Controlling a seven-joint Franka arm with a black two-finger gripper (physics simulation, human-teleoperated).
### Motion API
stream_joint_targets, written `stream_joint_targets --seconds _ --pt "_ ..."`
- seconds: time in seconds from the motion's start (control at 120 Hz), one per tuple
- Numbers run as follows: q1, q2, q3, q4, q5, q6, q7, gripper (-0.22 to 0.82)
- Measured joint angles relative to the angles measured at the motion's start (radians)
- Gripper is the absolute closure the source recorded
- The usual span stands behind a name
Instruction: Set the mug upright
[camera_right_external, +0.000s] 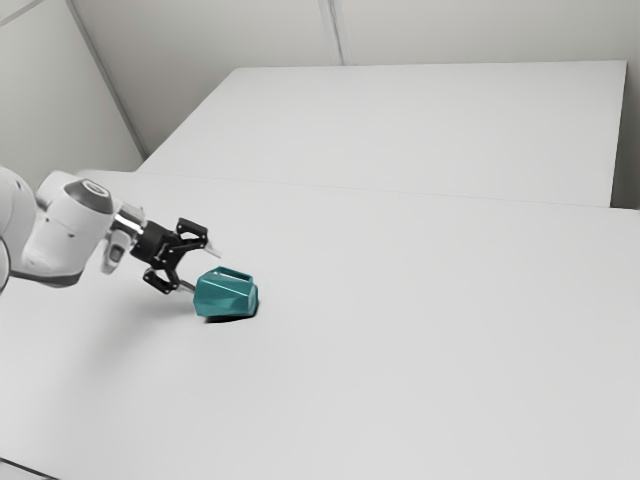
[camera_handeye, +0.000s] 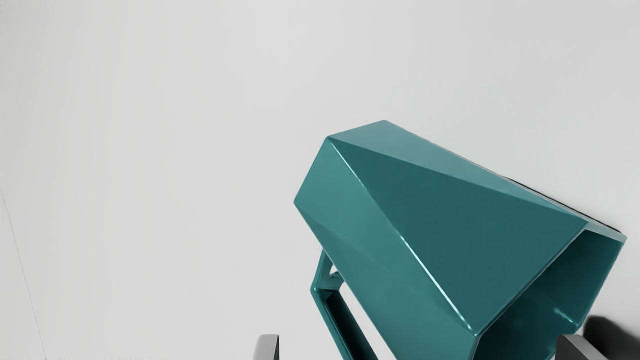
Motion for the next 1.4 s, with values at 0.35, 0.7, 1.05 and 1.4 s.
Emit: stream_joint_targets --seconds 0.35,0.7,1.05,1.4 --pt "-0.010 0.006 -0.017 -0.024 -0.046 0.007 0.000 0.15" --pt "-0.013 -0.012 -0.042 -0.011 -0.038 0.010 0.000 0.71" --pt "-0.032 -0.056 -0.072 -0.004 -0.010 0.032 0.000 0.77" --pt "-0.125 -0.170 -0.120 -0.012 0.455 0.158 0.000 0.78"
